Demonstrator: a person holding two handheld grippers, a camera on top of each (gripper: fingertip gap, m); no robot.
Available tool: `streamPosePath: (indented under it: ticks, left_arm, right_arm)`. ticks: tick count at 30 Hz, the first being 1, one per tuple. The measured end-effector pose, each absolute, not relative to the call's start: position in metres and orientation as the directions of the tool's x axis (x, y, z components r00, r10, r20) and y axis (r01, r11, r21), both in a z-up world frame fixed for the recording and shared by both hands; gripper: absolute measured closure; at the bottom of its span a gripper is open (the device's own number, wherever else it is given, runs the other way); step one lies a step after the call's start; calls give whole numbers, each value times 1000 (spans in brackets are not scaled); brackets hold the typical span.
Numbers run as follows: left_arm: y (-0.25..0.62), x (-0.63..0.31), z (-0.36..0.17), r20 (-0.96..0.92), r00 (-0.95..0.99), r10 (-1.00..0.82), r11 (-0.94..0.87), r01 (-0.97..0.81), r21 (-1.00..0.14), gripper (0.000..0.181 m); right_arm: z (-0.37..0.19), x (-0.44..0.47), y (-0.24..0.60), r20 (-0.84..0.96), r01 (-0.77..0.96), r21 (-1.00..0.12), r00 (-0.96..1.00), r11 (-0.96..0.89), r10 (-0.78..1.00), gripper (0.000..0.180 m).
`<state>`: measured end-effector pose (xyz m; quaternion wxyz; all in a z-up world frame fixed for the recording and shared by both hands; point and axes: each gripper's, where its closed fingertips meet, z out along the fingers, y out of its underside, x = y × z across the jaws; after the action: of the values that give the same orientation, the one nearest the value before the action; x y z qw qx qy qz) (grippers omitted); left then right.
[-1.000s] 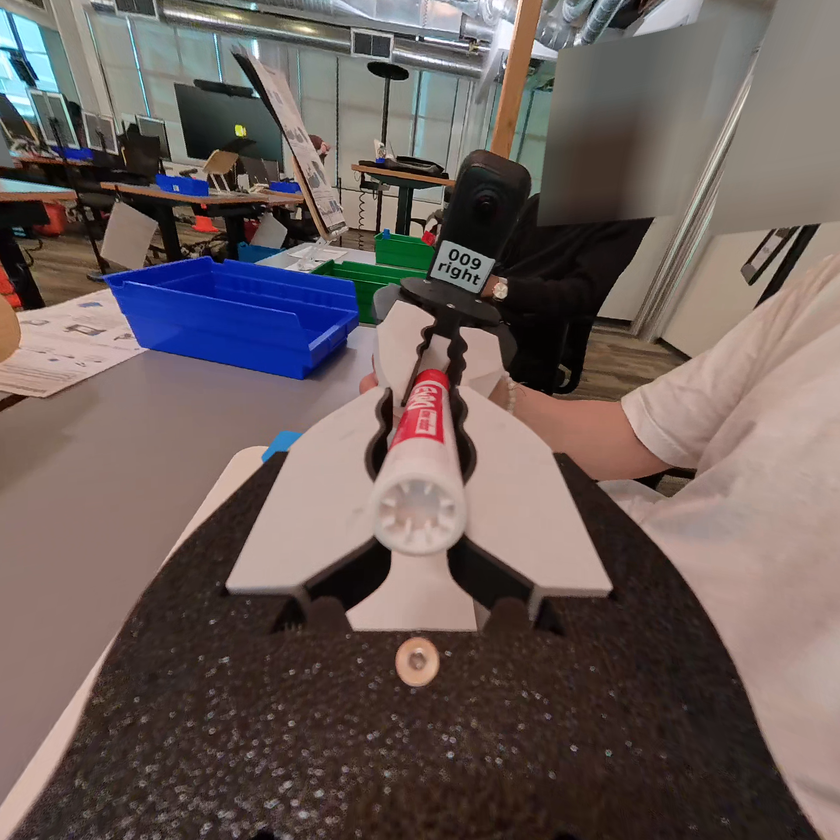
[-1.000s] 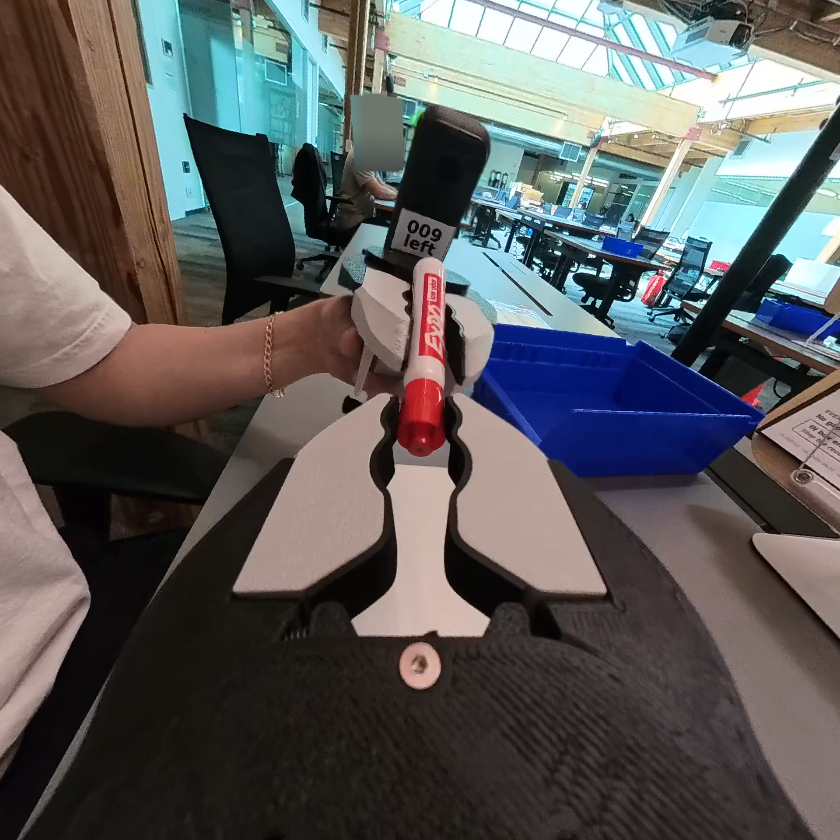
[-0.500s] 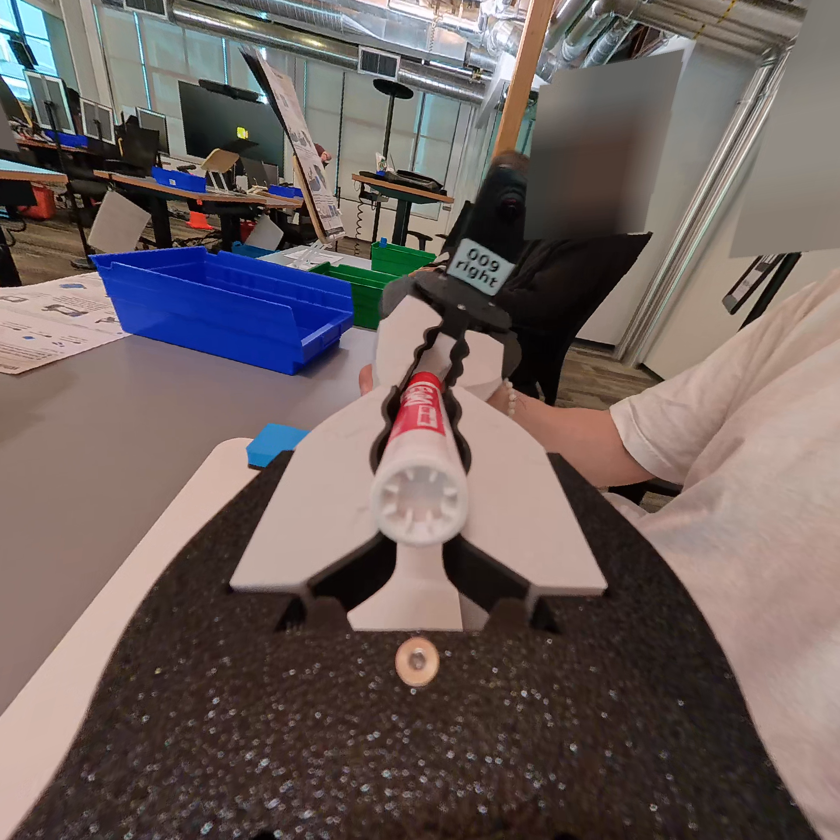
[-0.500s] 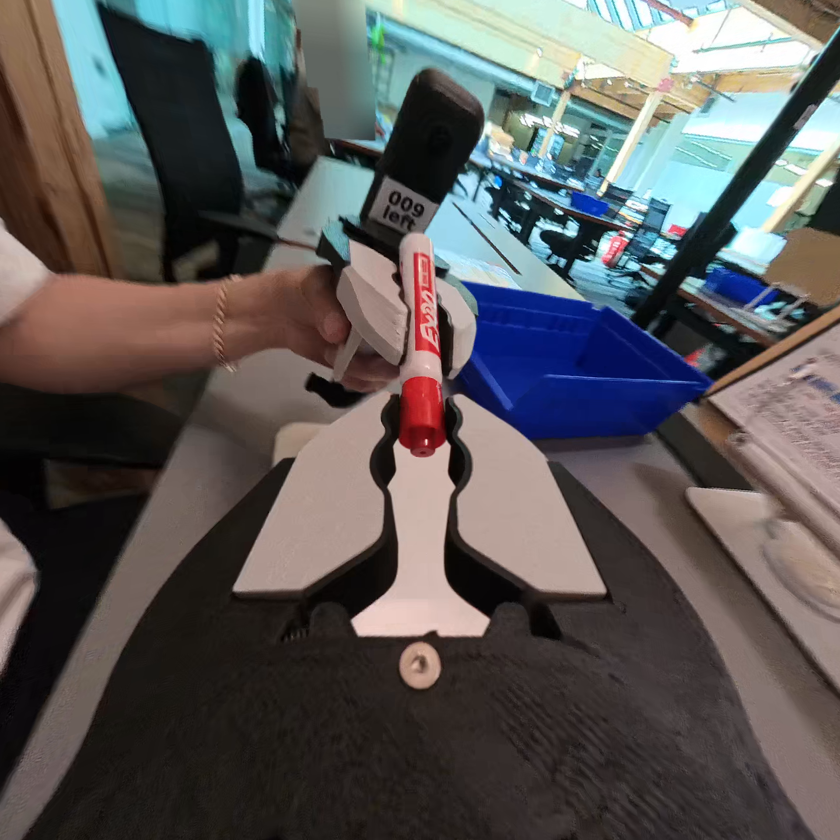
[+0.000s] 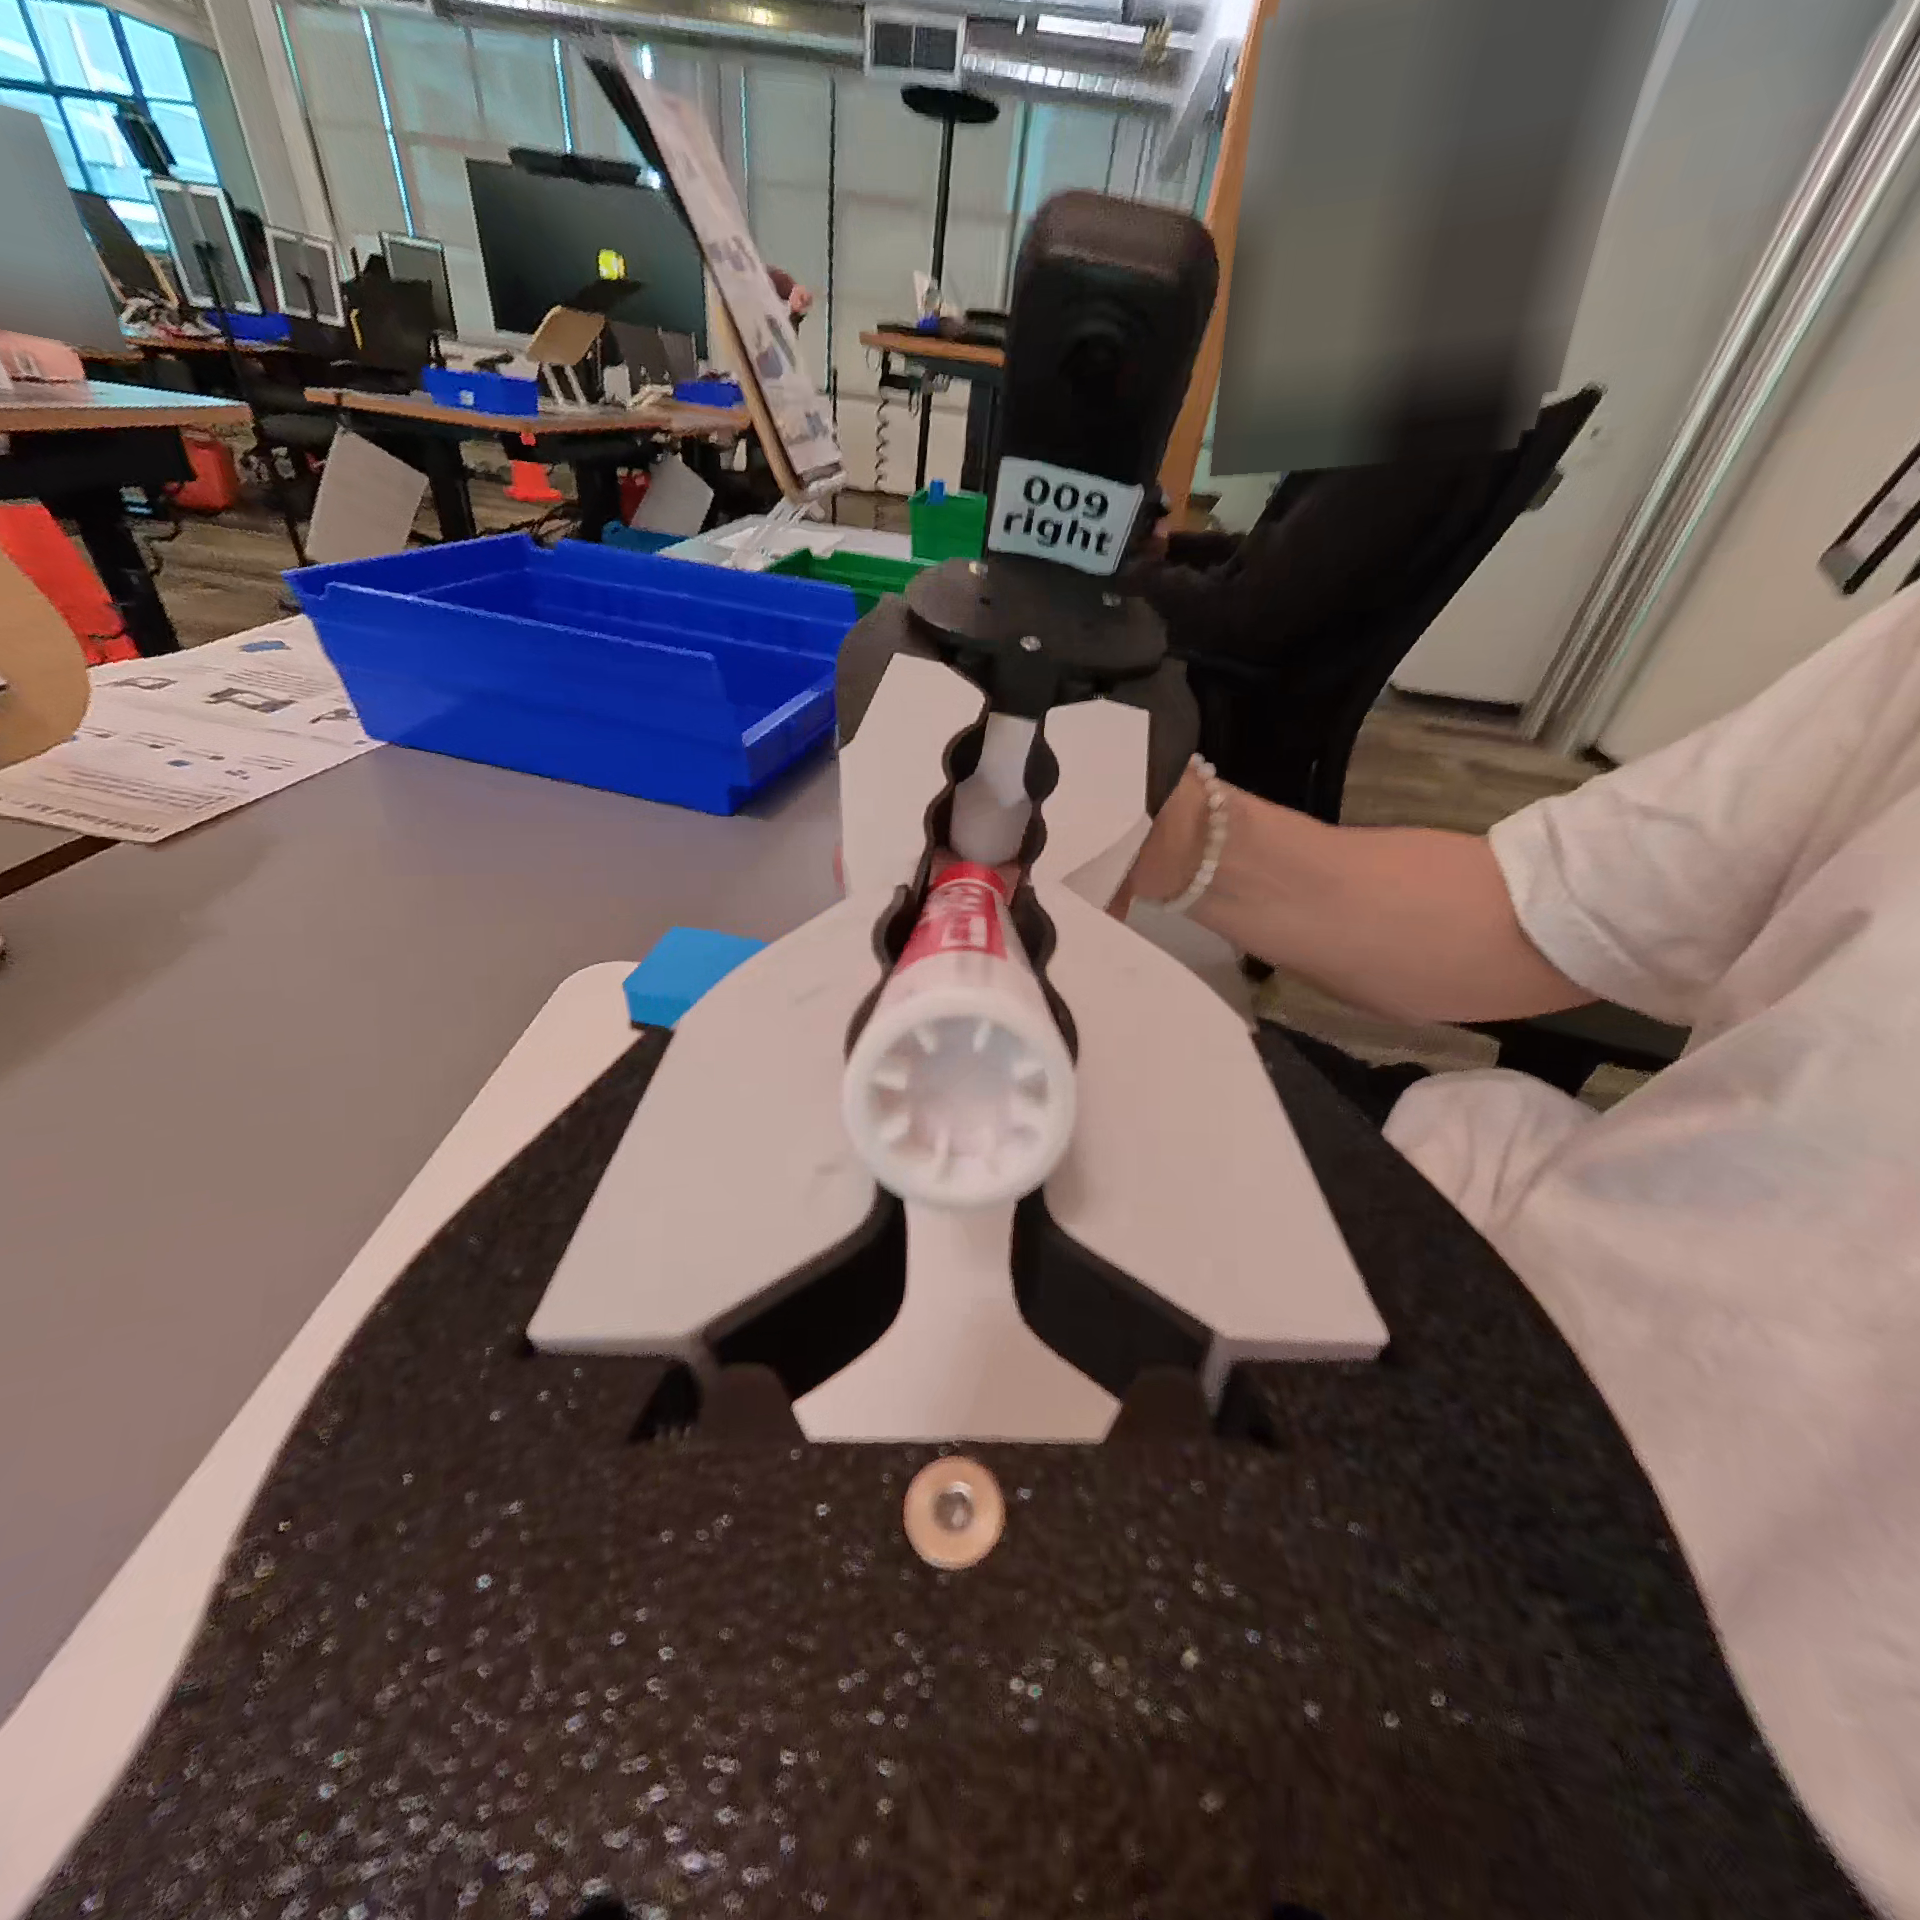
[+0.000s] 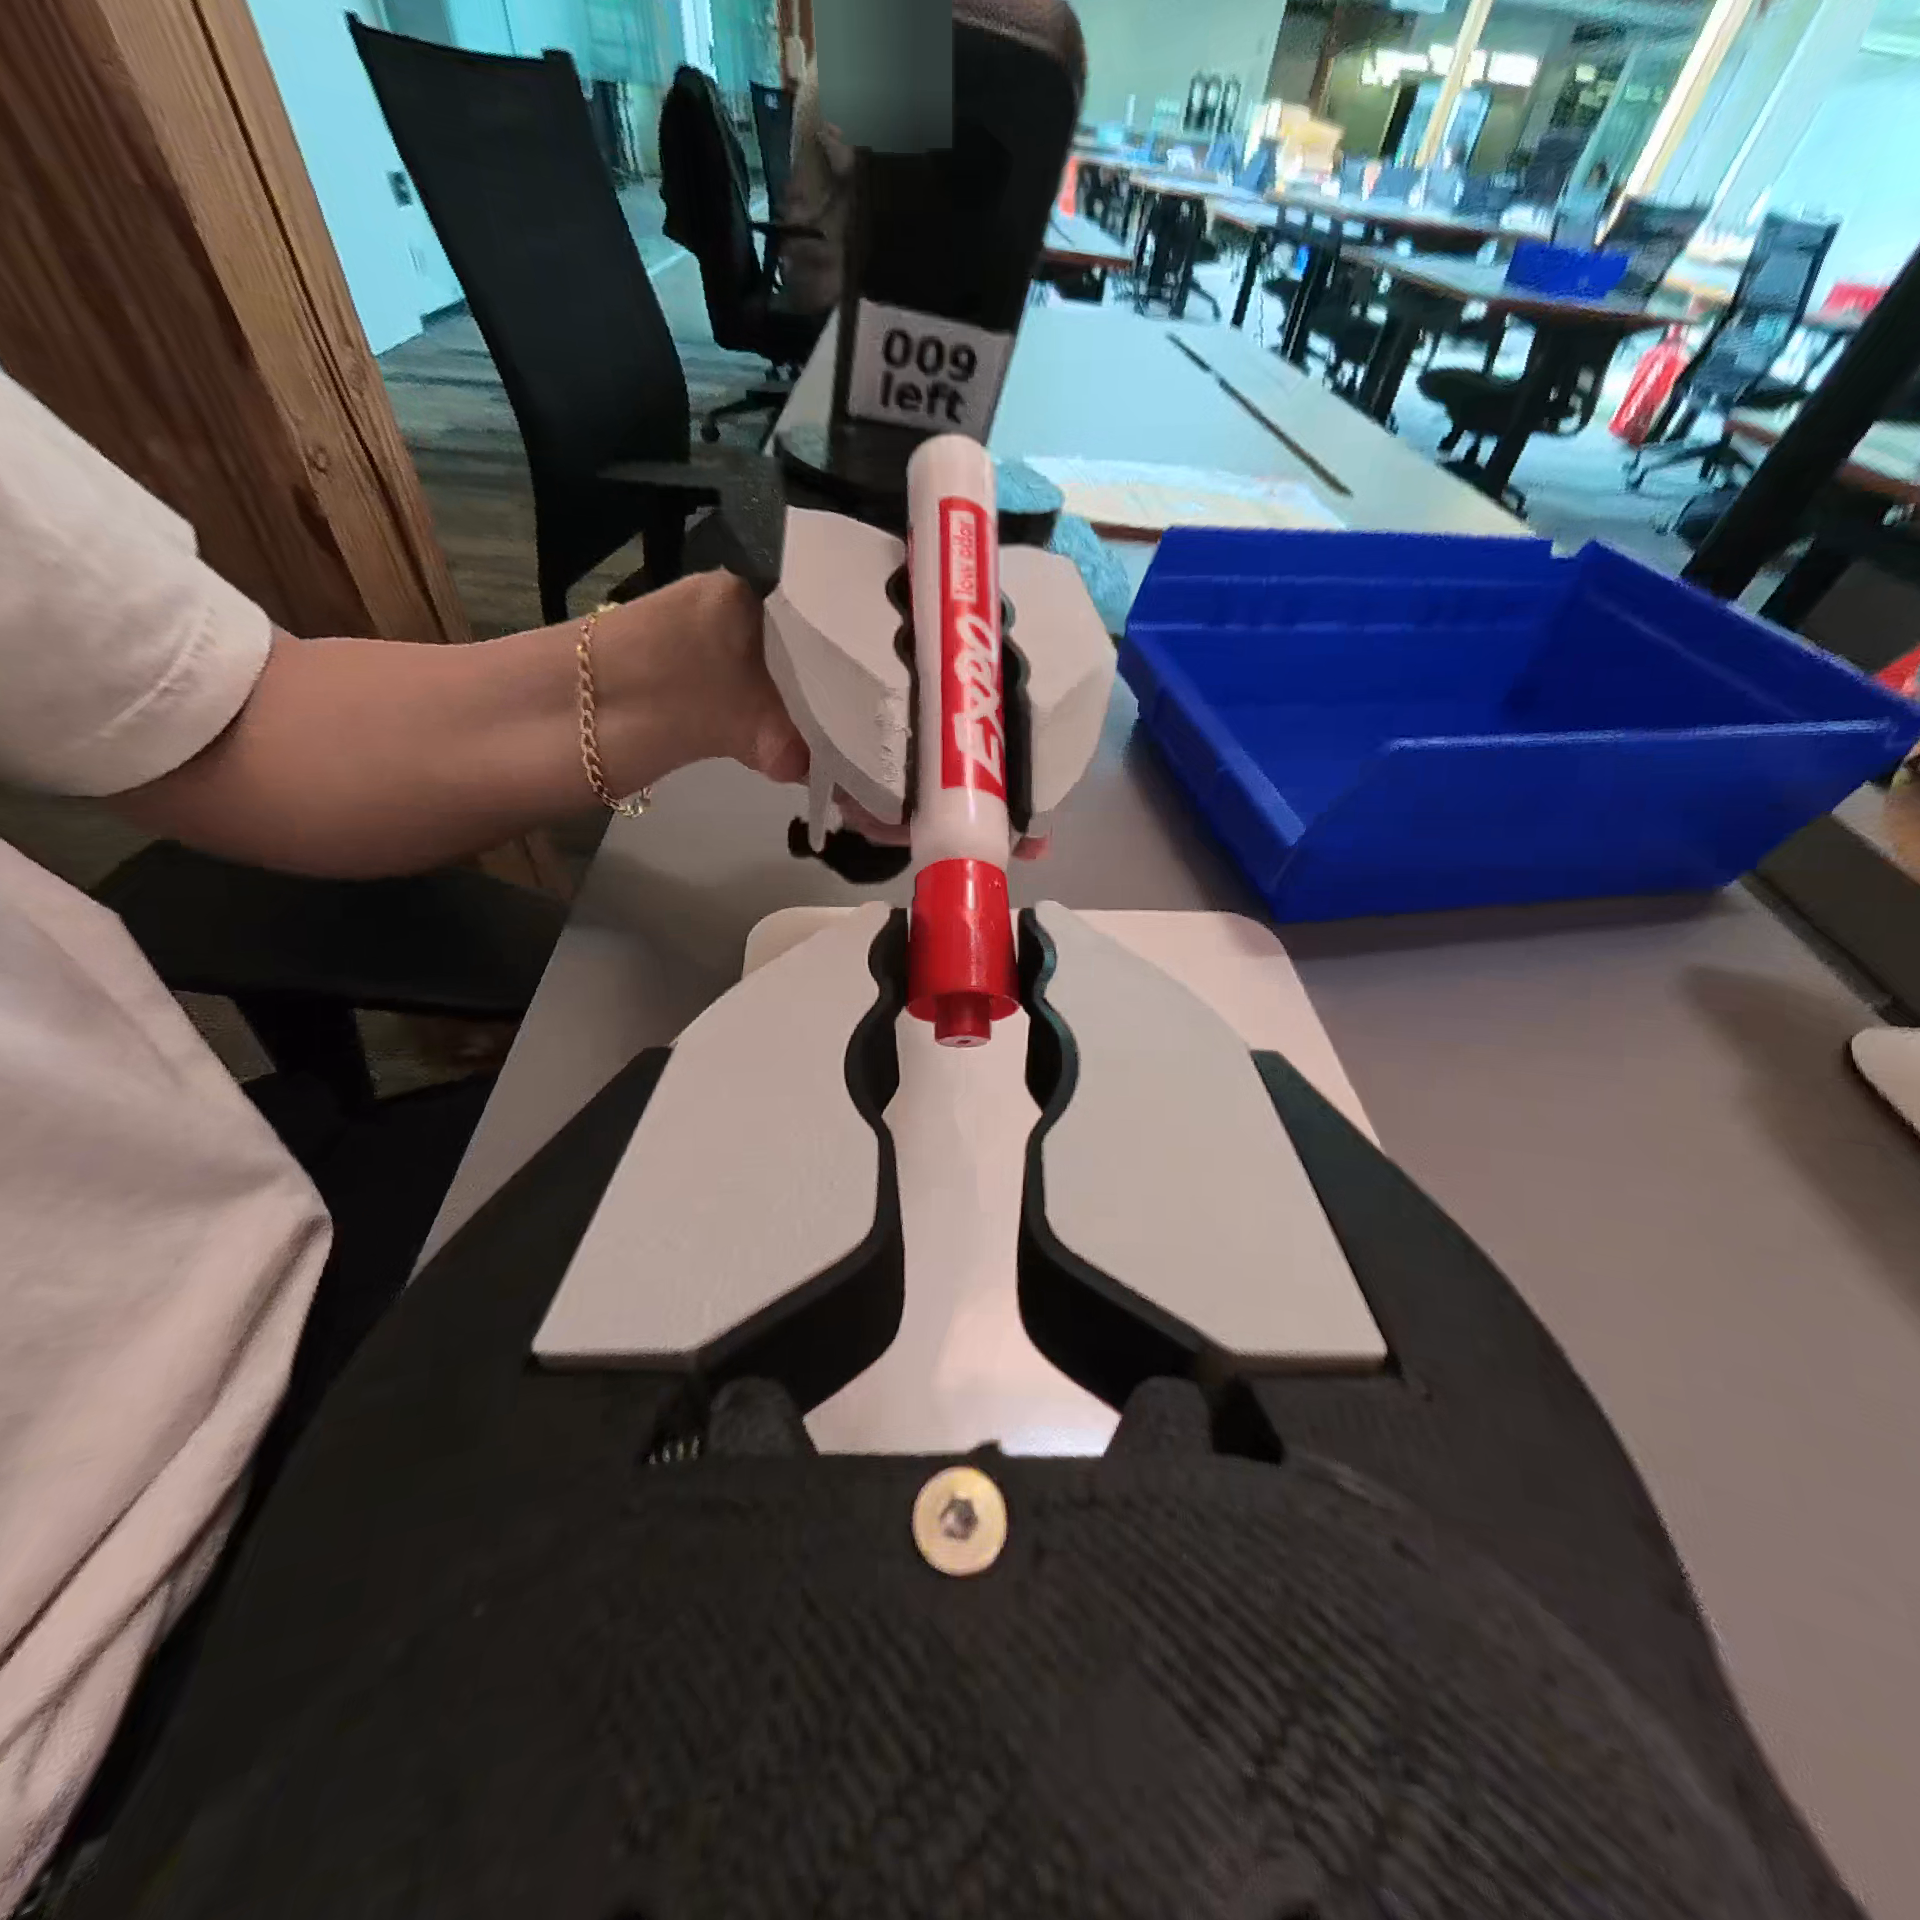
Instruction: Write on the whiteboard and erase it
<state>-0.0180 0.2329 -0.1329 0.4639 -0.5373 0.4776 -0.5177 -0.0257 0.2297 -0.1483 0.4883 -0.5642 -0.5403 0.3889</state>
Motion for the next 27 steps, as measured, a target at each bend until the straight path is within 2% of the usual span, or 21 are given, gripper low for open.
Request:
streamPosePath:
  ticks: [4, 9, 16, 18, 21, 22, 24, 25, 27]
  left_arm:
    - [229, -18, -125, 143, -40, -989, -145, 48, -988, 162]
    - [230, -16, -119, 151, -57, -987, -156, 102, -982, 162]
    - [230, -16, -112, 136, -61, -989, -144, 158, -977, 162]
    - [232, -15, -114, 129, -35, -991, -132, 144, -981, 162]
    - [232, -14, -115, 168, -47, -985, -173, 151, -973, 162]
    - [230, -15, -114, 200, -66, -978, -208, 162, -965, 162]
    - [234, -18, -116, 275, -67, -959, -283, 182, -942, 162]
    - [238, -26, -109, 316, -81, -945, -326, 244, -913, 162]
    - [246, -36, -108, 329, -40, -943, -328, 262, -908, 163]
  right_arm:
    - [-134, -25, 223, 79, 106, -992, 79, 70, 994, 159]
    - [-122, -22, 223, -62, -53, -997, 36, -60, 997, 159]
    - [-108, -17, 224, -232, -231, -944, -45, -236, 972, 161]
    - [-111, -15, 228, -199, -217, -958, 32, -188, 979, 162]
    - [-111, -14, 226, -20, -106, -994, 168, -2, 986, 162]
    - [-110, -13, 224, 66, -48, -996, 207, 77, 976, 163]
    - [-113, -1, 238, 254, 112, -967, 366, 229, 895, 180]
    - [-121, 5, 245, 298, 206, -950, 370, 235, 880, 179]
    - [-133, 0, 238, 147, 184, -977, 235, 105, 961, 179]
